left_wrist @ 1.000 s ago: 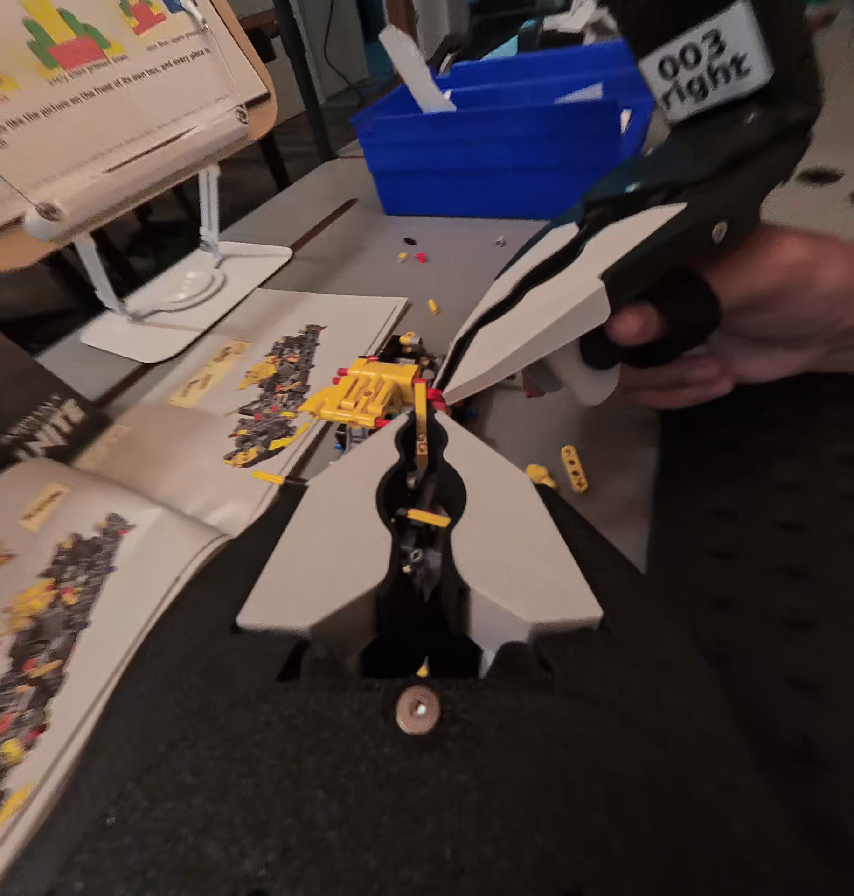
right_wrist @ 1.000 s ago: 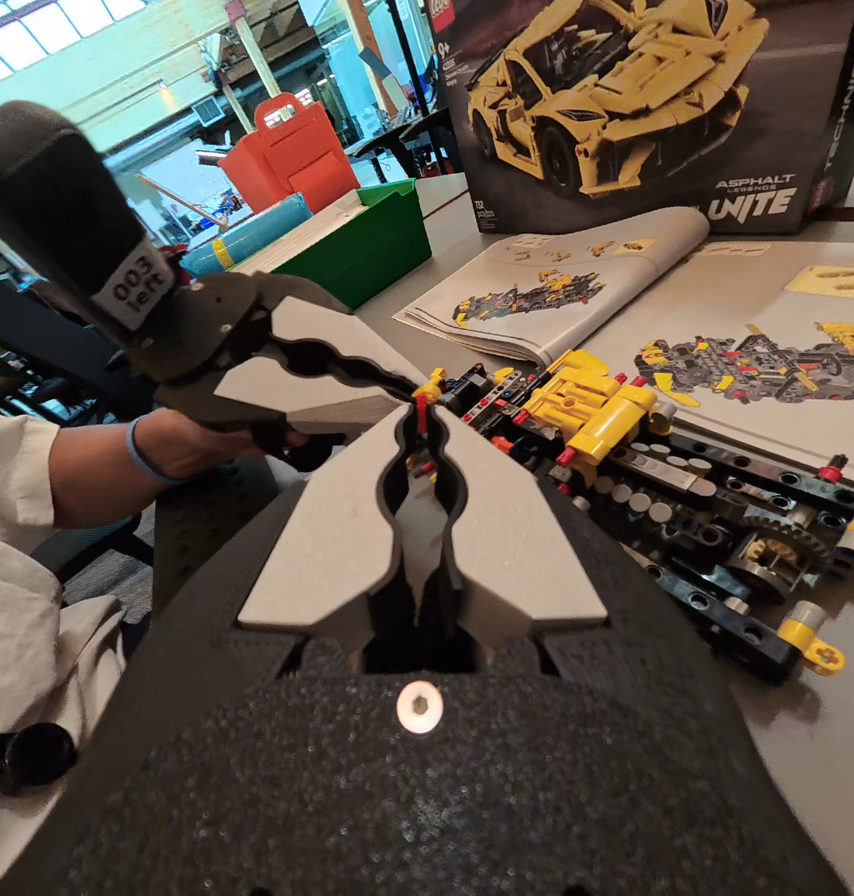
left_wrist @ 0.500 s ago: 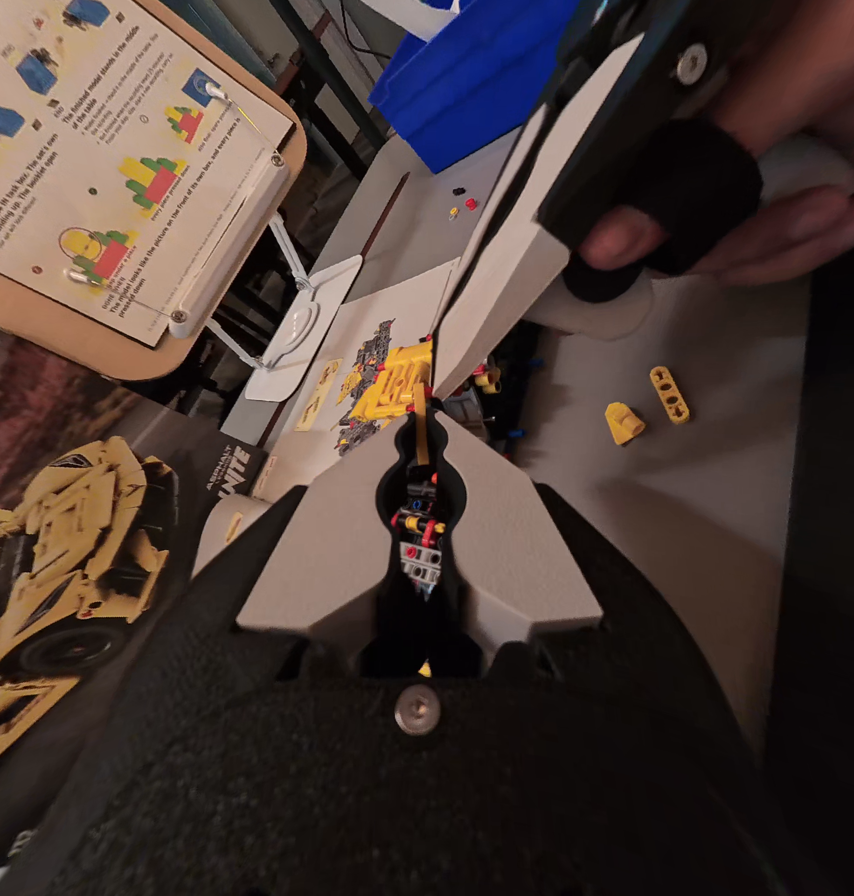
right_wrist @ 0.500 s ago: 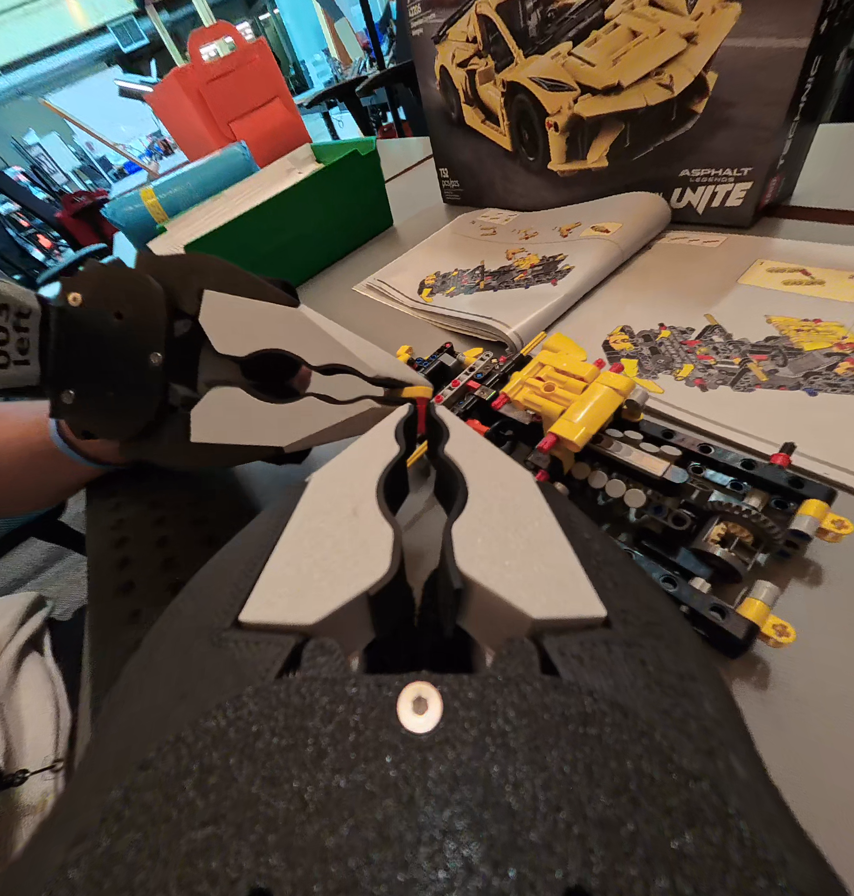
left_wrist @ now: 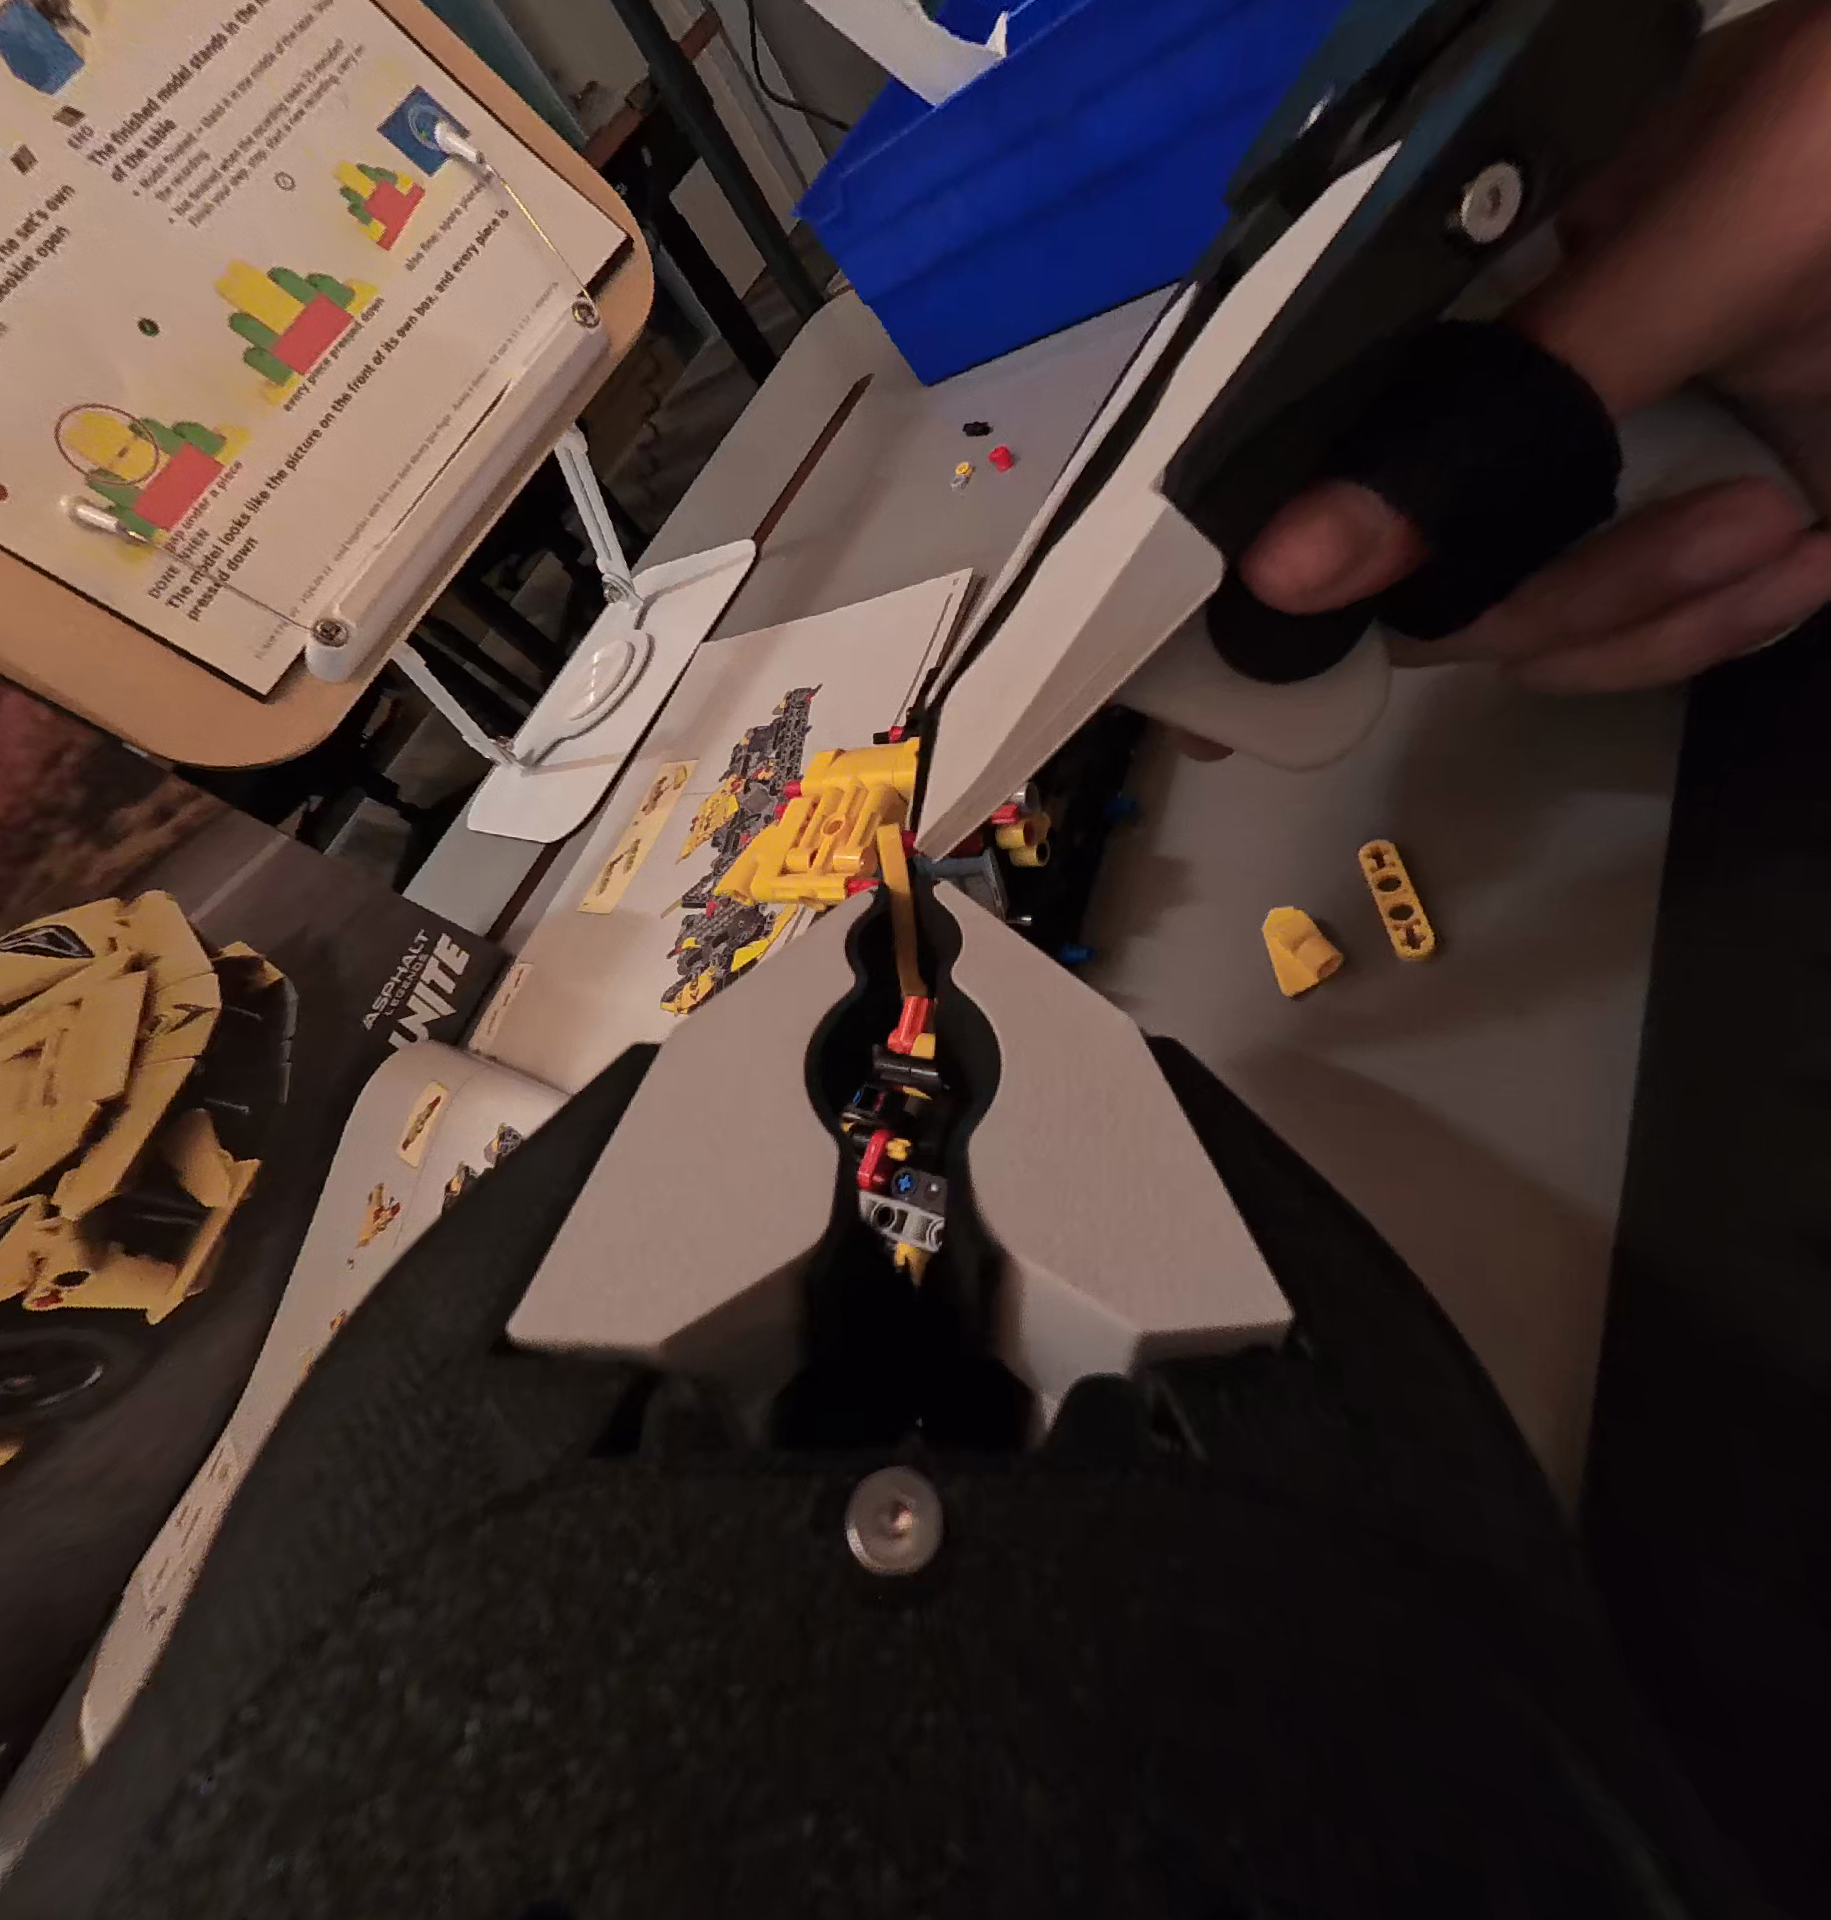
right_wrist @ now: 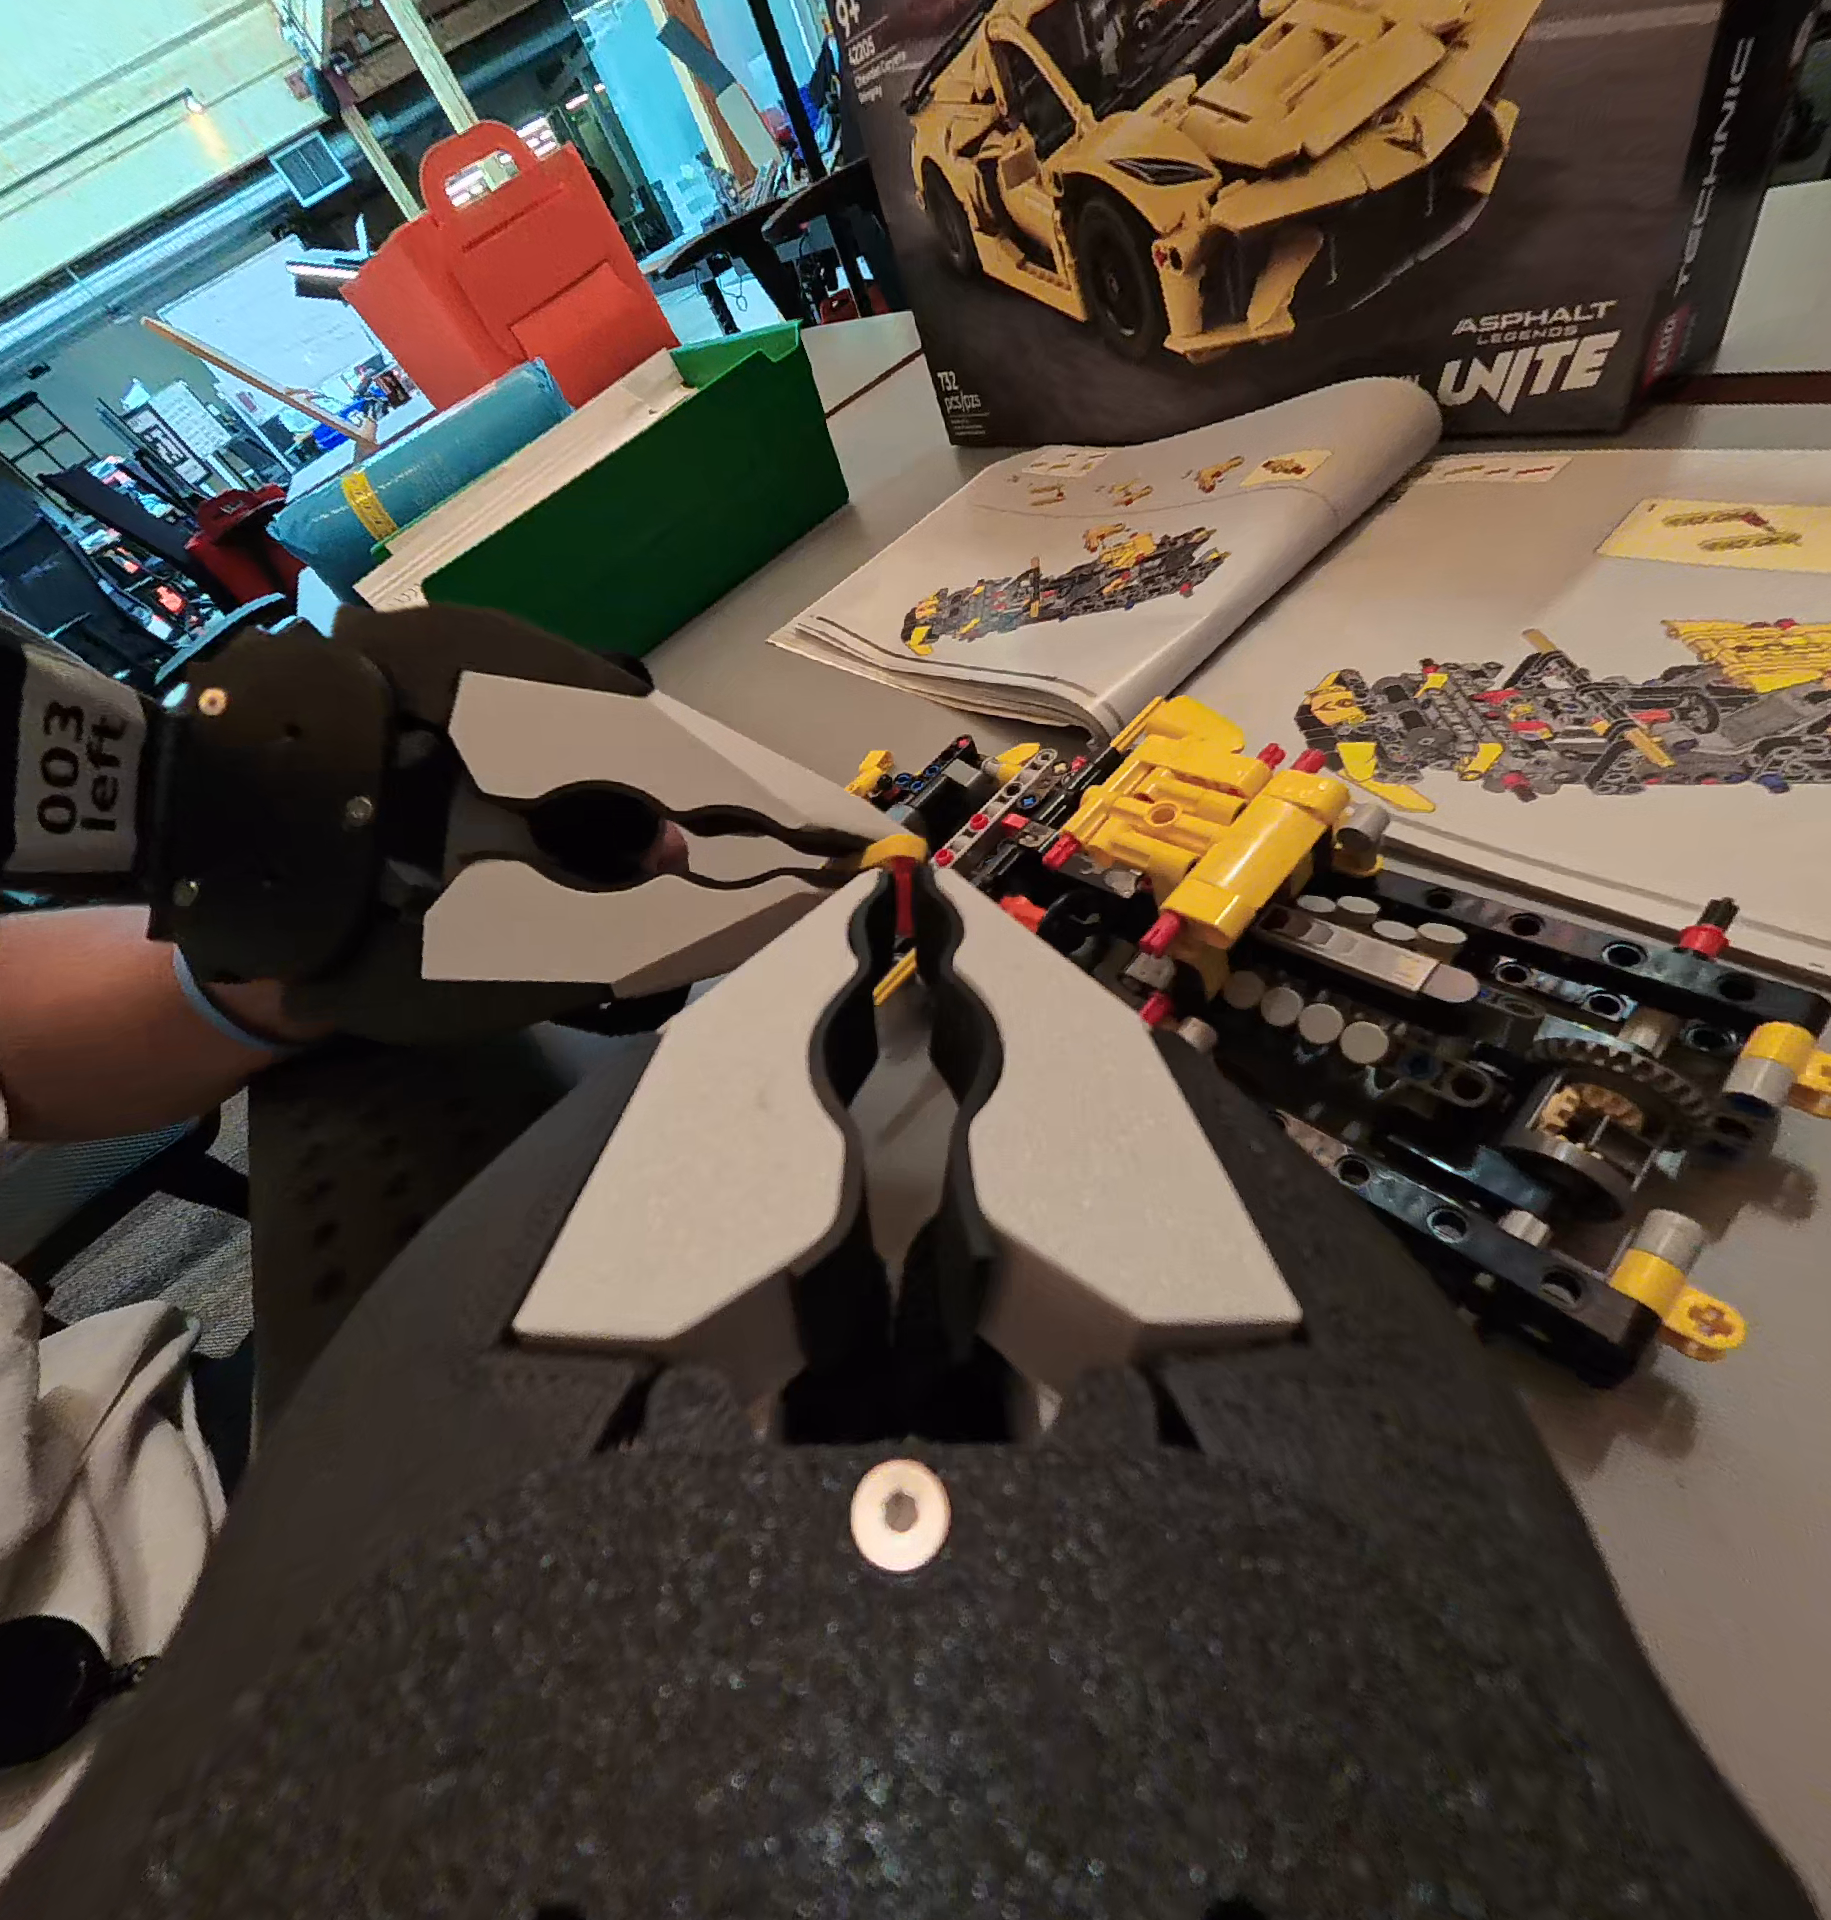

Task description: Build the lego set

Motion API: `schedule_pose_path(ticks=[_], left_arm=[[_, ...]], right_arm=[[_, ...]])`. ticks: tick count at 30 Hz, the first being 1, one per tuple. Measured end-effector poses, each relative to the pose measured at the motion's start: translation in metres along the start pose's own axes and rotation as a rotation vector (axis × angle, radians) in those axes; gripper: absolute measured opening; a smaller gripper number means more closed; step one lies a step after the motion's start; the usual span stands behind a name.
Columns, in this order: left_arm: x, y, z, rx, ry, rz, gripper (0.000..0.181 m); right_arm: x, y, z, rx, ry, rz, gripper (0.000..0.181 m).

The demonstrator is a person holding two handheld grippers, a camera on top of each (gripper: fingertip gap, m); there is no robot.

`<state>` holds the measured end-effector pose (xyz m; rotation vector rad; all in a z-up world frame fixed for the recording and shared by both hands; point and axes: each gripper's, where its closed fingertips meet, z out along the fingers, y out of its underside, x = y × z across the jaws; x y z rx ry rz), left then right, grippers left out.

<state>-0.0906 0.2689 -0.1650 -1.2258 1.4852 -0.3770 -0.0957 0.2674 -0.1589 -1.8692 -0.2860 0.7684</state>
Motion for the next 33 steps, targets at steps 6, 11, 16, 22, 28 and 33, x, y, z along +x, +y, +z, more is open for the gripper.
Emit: schedule_pose_path(ticks=[6, 11, 16, 22, 28, 33], left_arm=[[-0.001, 0.002, 0.000, -0.013, -0.048, 0.169, 0.003], [-0.002, 0.003, -0.005, -0.025, -0.104, 0.372, 0.003], [0.000, -0.001, -0.005, -0.002, -0.064, 0.256, 0.003], [-0.002, -0.007, -0.006, 0.039, -0.012, 0.090, 0.003], [-0.004, -0.008, -0.004, 0.068, 0.110, -0.229, 0.003], [-0.002, -0.015, -0.007, 0.120, 0.230, -0.428, 0.003]], right_arm=[[0.000, 0.001, 0.000, -0.003, -0.018, 0.037, 0.001], [-0.004, 0.004, 0.003, -0.024, 0.008, -0.057, 0.001], [-0.006, -0.001, 0.000, 0.009, -0.030, -0.011, 0.001], [-0.008, -0.007, -0.002, 0.050, -0.066, 0.049, 0.001], [-0.007, -0.012, -0.002, 0.083, -0.074, 0.077, 0.003], [-0.016, -0.021, -0.007, 0.136, -0.123, 0.016, 0.017]])
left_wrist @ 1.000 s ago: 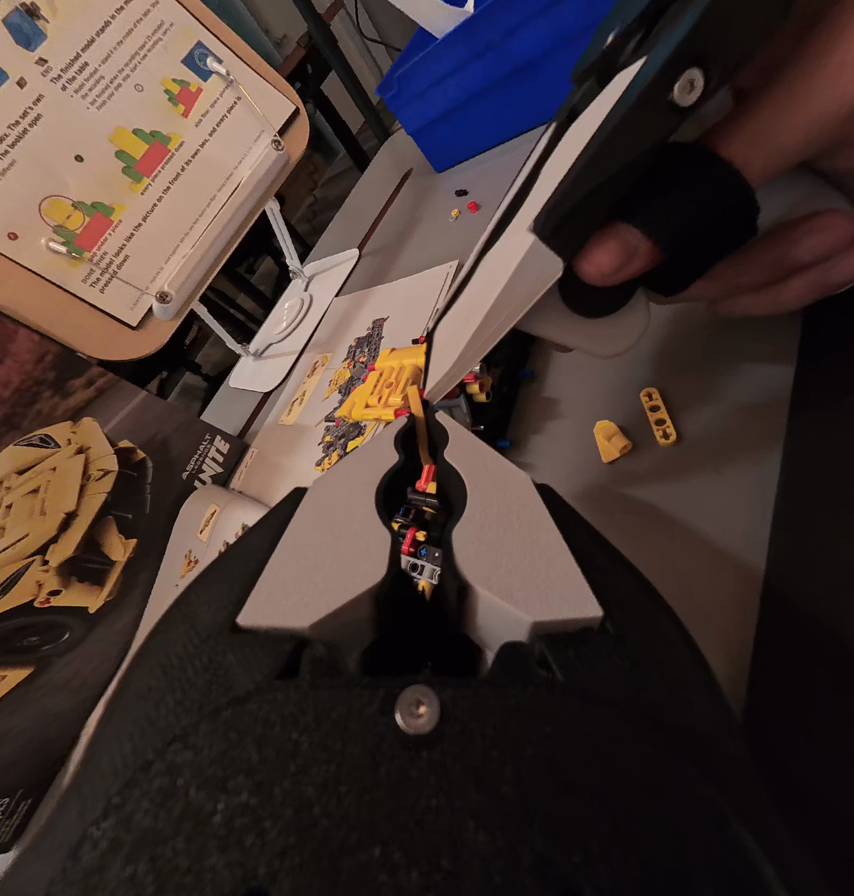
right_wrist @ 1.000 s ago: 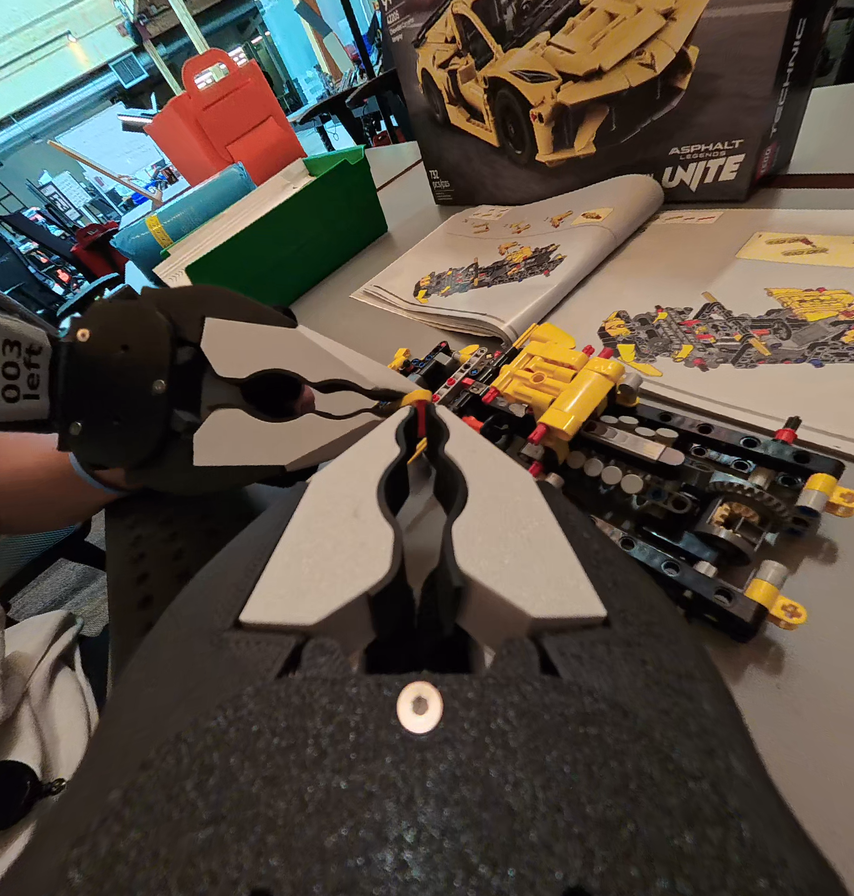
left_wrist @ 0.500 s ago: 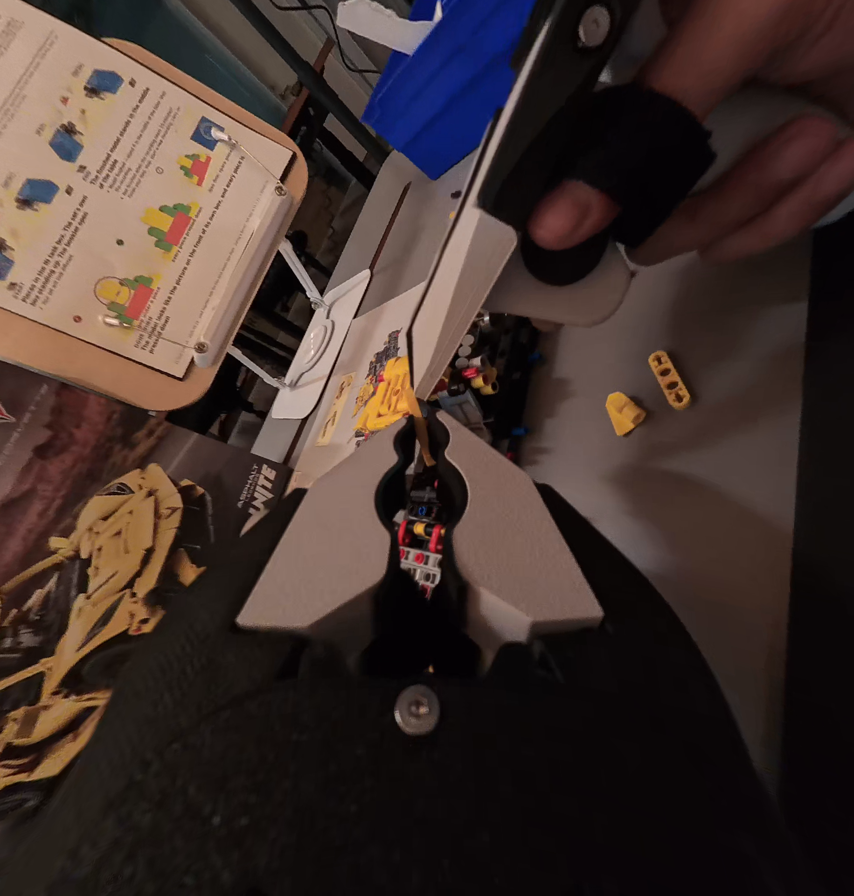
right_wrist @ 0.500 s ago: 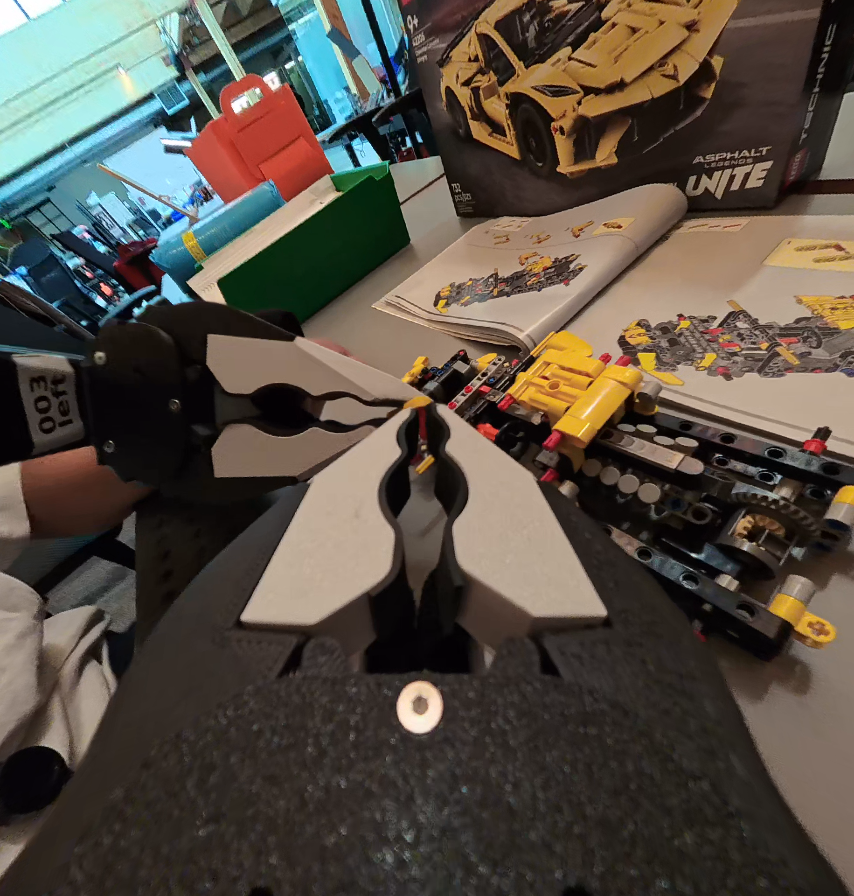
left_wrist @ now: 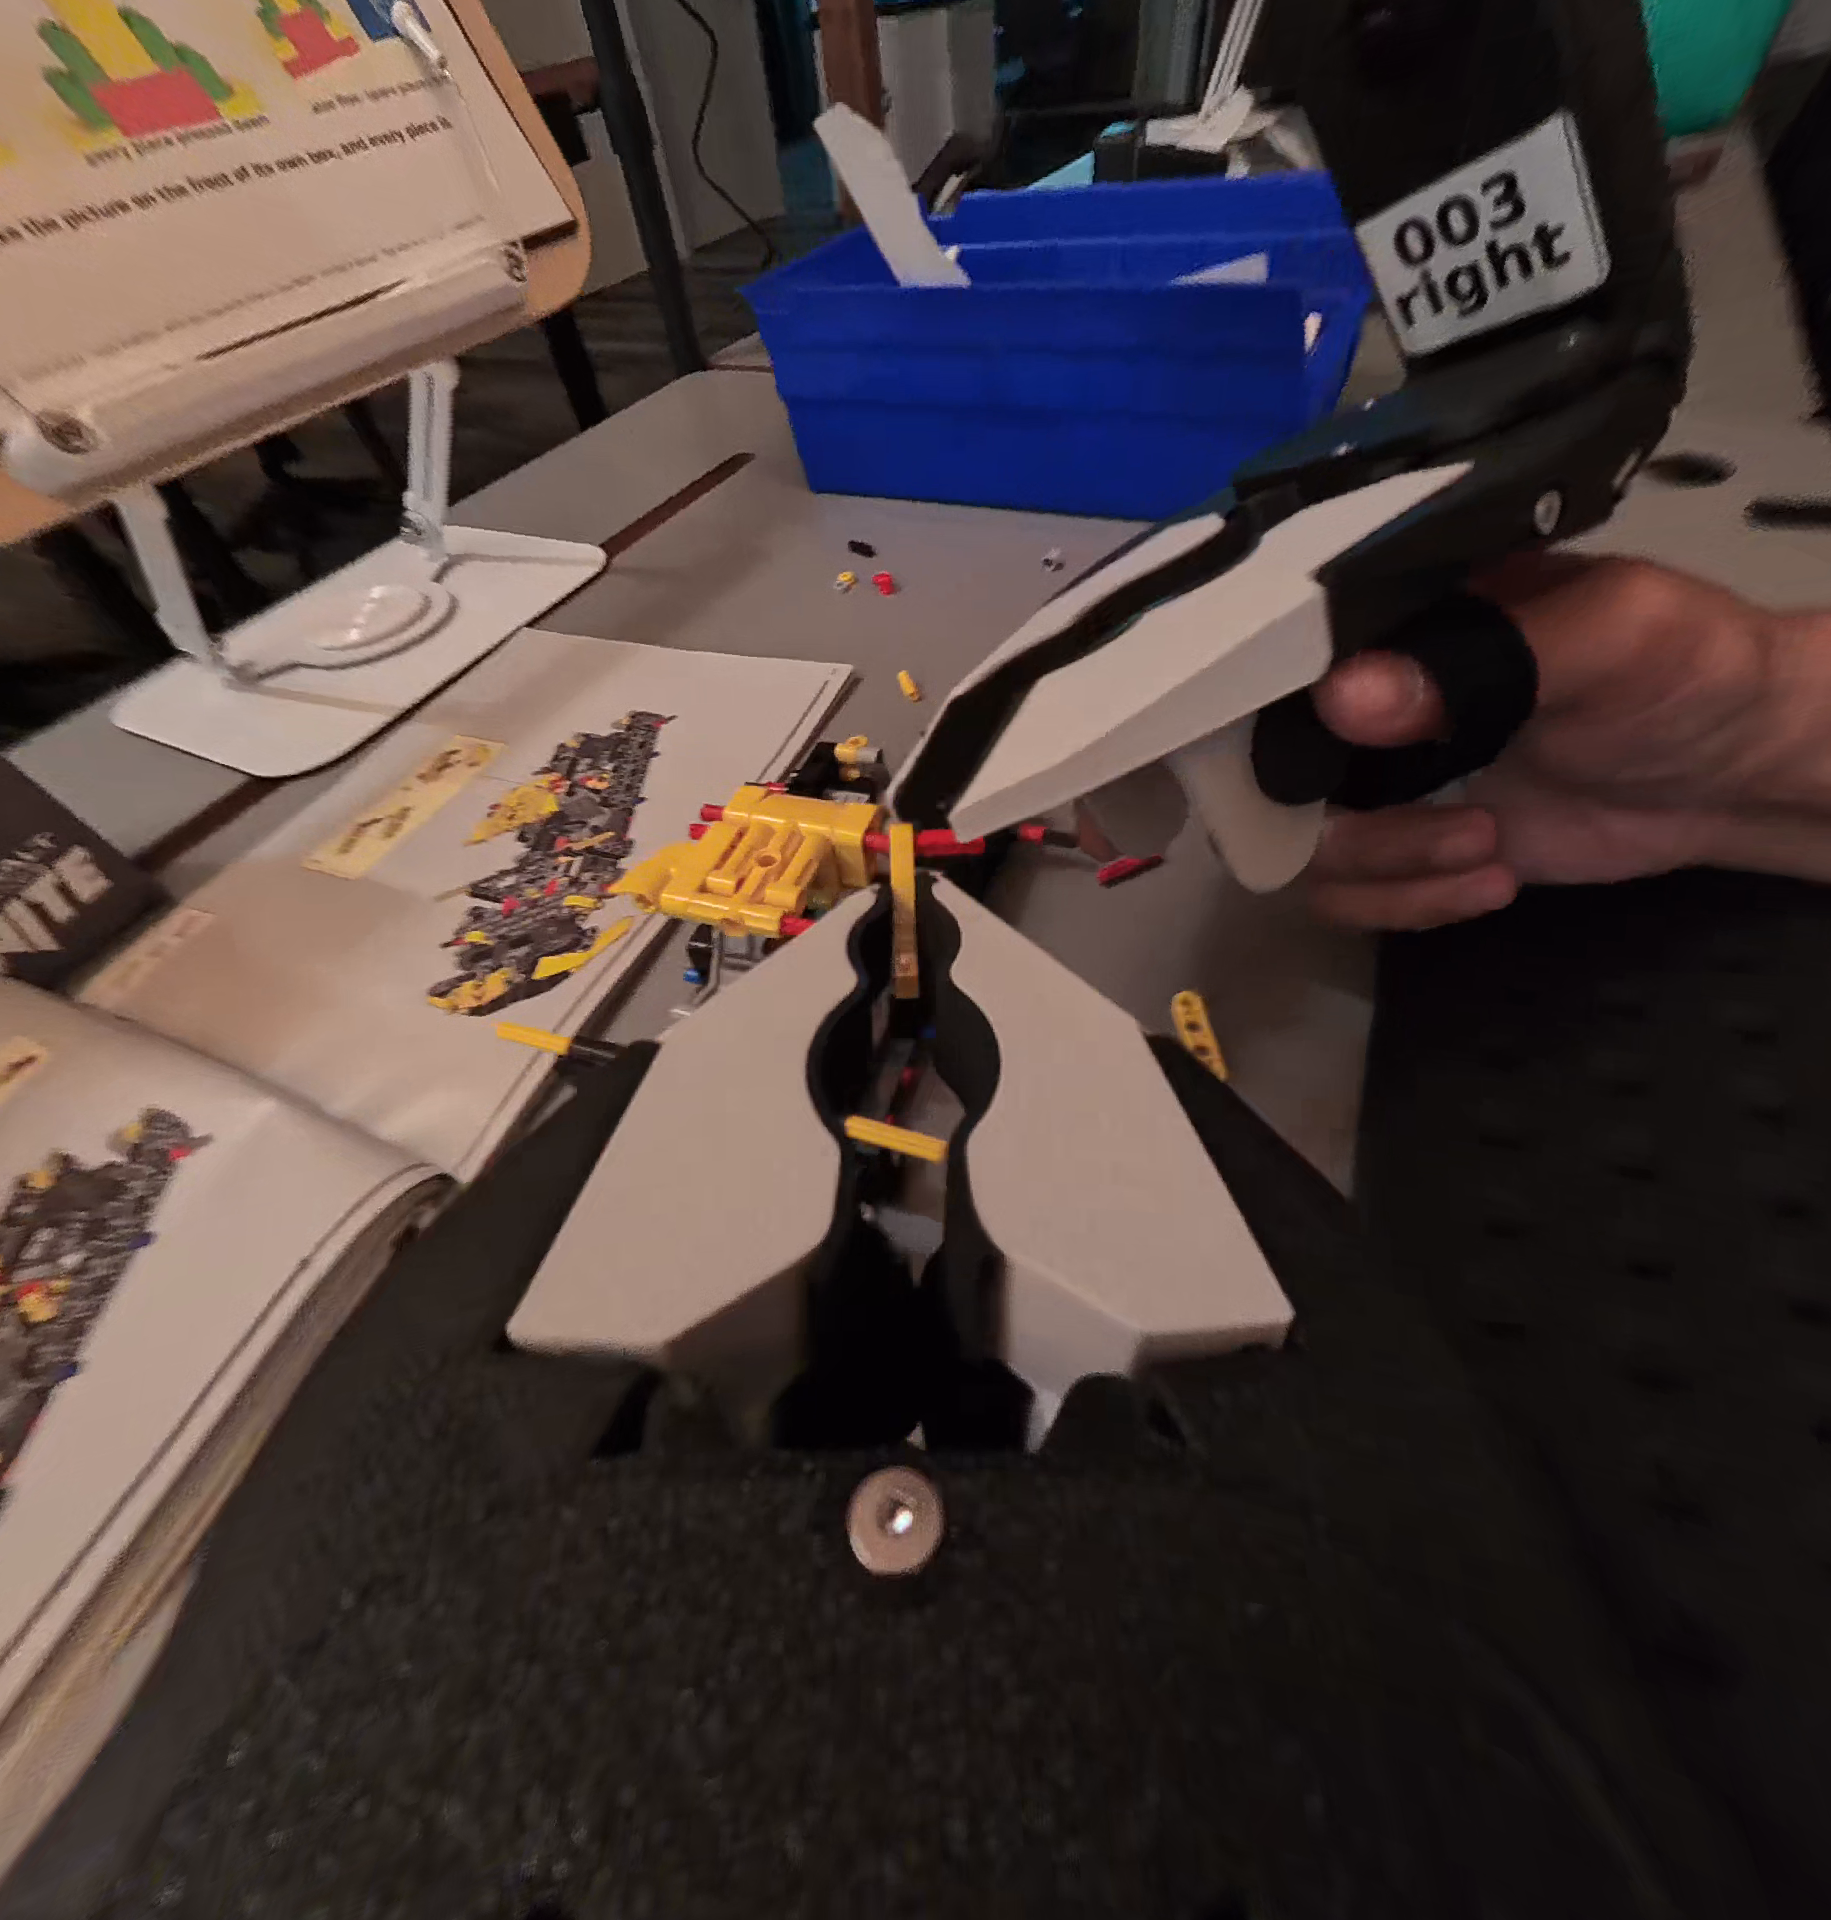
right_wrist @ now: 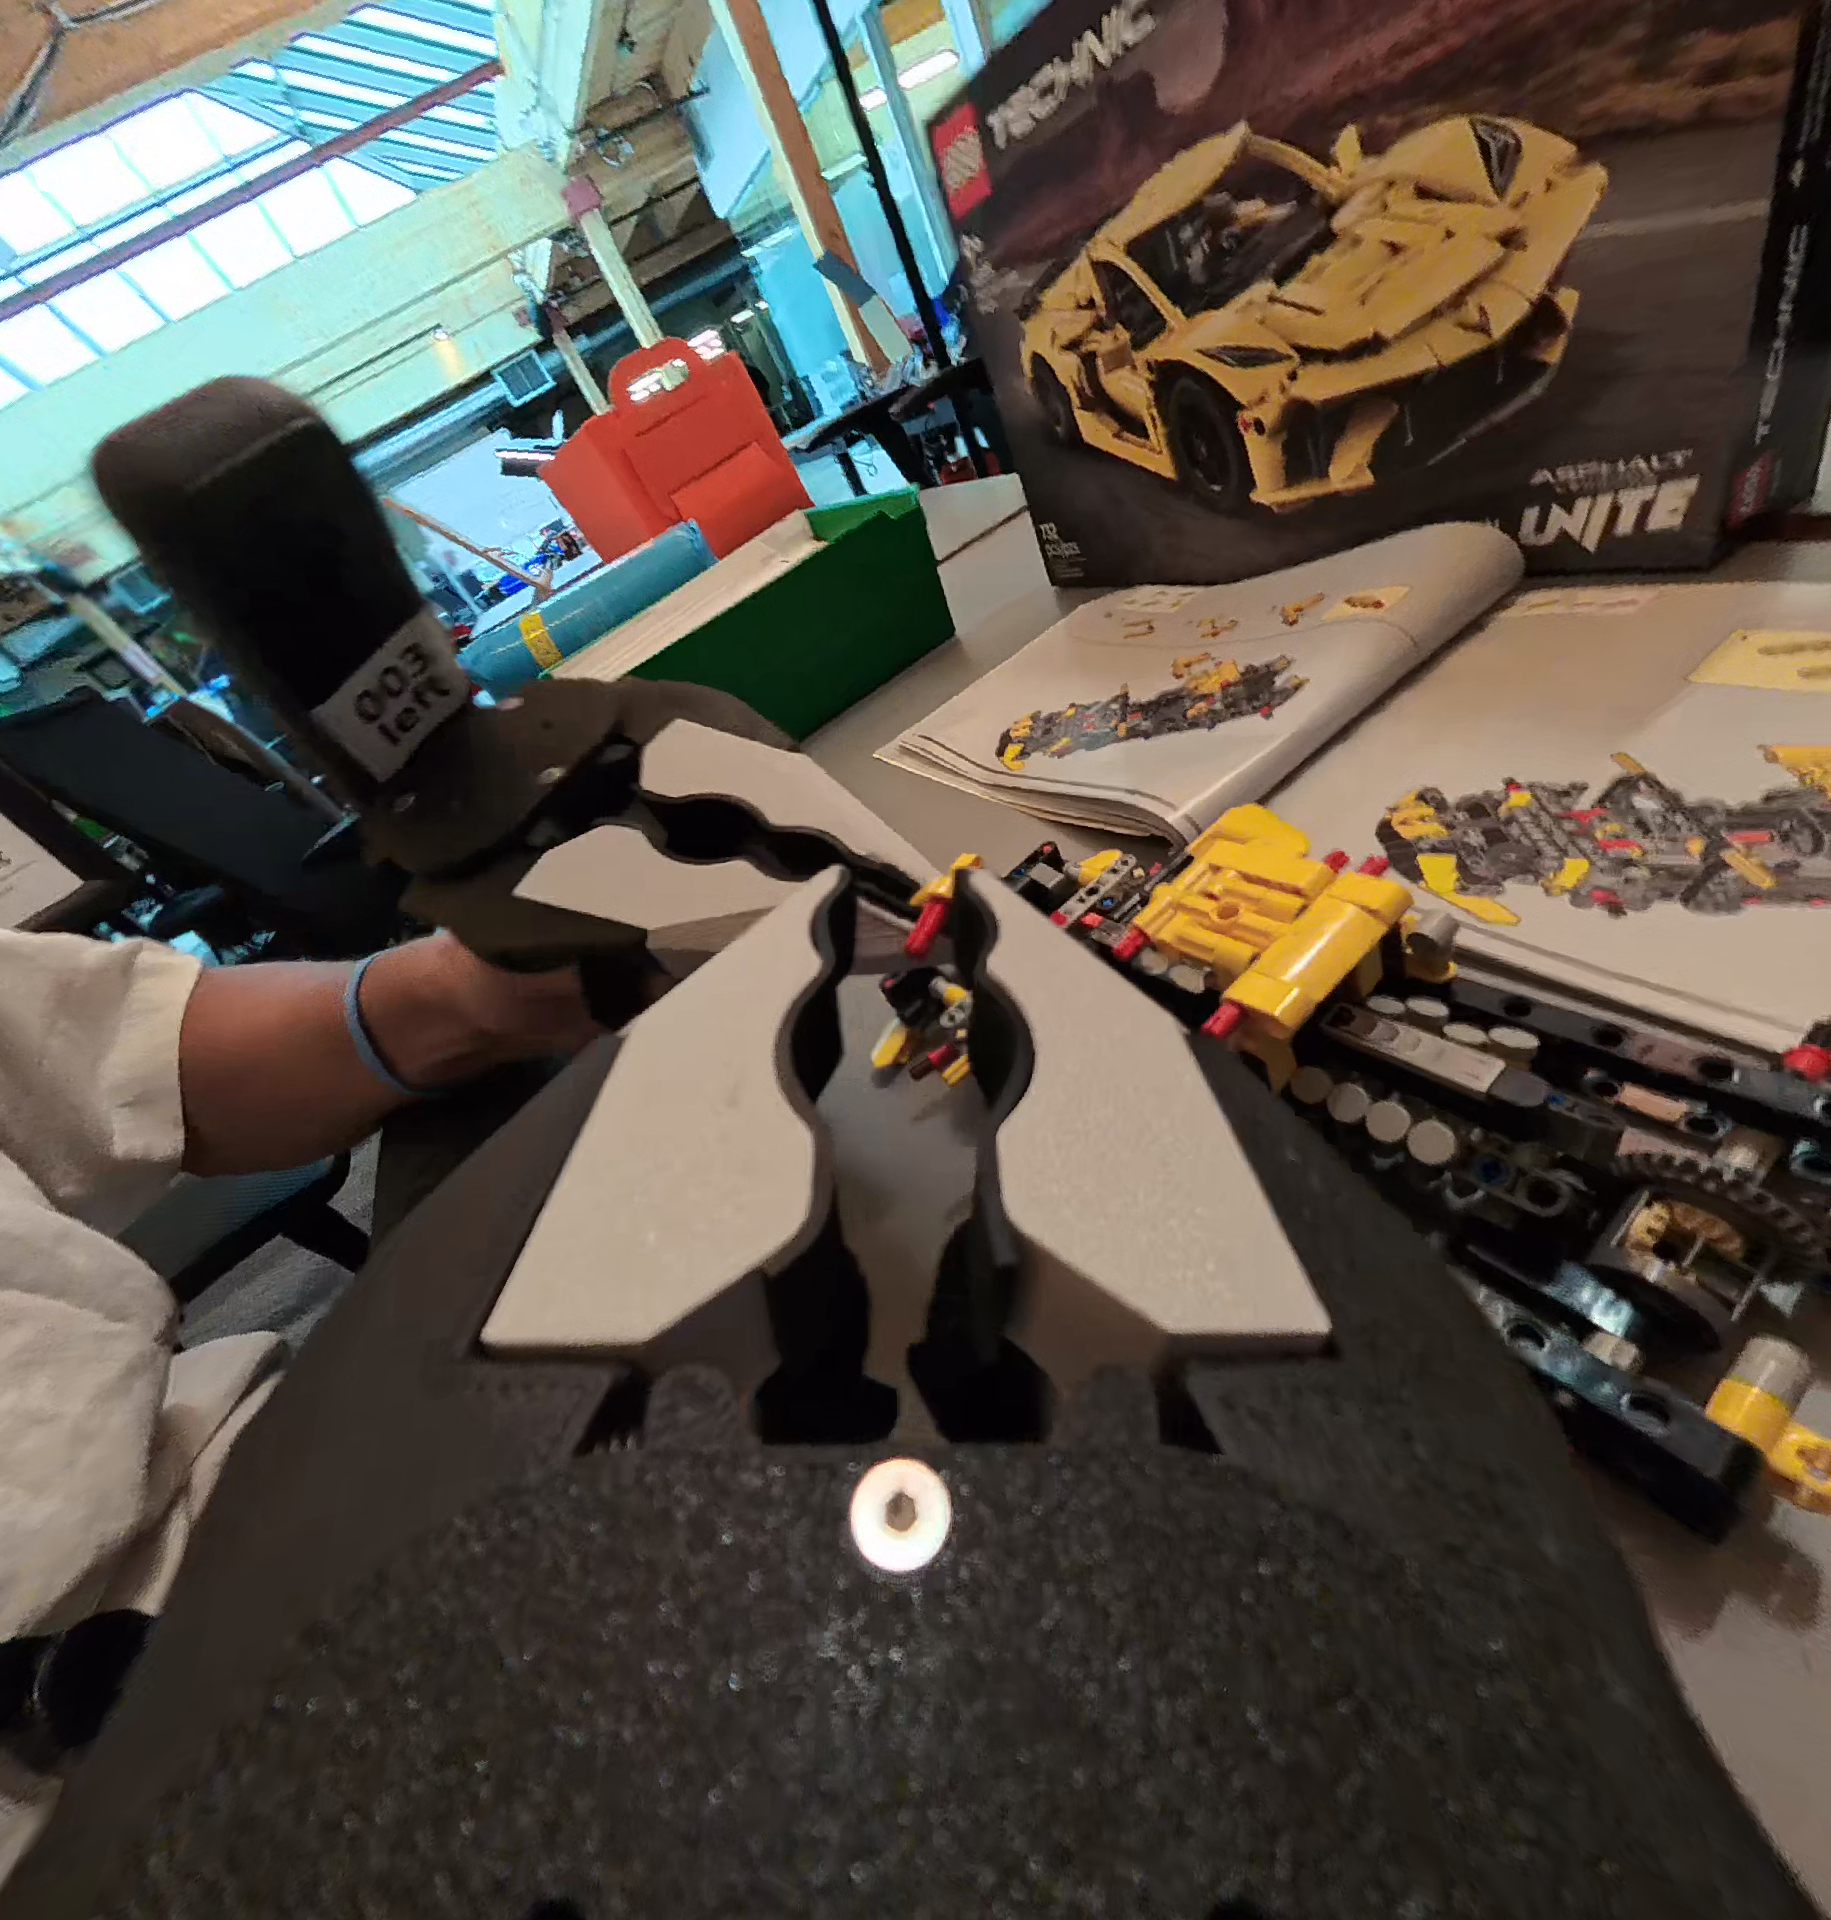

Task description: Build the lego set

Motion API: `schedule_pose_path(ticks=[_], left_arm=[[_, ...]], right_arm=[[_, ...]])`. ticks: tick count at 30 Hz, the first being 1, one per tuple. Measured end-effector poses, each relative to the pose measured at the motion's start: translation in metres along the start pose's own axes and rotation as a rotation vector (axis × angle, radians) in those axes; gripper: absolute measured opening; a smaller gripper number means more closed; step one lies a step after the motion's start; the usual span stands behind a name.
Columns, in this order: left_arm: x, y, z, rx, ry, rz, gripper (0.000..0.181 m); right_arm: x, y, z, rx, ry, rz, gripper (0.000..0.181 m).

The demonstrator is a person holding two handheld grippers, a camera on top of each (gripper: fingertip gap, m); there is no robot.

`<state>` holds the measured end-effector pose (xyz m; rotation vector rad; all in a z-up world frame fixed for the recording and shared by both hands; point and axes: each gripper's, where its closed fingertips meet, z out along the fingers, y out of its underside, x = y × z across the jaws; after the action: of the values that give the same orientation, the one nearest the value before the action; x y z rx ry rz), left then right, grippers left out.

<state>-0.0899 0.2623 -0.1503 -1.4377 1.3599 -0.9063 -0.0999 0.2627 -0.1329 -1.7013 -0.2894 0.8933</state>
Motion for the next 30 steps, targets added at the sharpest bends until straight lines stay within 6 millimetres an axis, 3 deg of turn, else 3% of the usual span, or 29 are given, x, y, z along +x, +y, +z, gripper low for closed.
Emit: schedule_pose_path(ticks=[4, 10, 18, 30], left_arm=[[0.012, -0.018, -0.010, 0.110, 0.162, -0.145, 0.003], [0.036, -0.042, -0.027, 0.234, 0.377, -0.227, 0.004], [0.046, -0.044, -0.031, 0.250, 0.441, -0.223, 0.003], [0.052, -0.044, -0.033, 0.239, 0.487, -0.242, 0.003]], right_arm=[[-0.015, -0.015, -0.014, 0.078, -0.100, -0.110, 0.026], [-0.045, -0.017, -0.023, 0.096, -0.312, -0.078, 0.028], [-0.055, -0.016, -0.023, 0.098, -0.365, -0.052, 0.017], [-0.060, -0.016, -0.023, 0.134, -0.394, -0.107, 0.019]])
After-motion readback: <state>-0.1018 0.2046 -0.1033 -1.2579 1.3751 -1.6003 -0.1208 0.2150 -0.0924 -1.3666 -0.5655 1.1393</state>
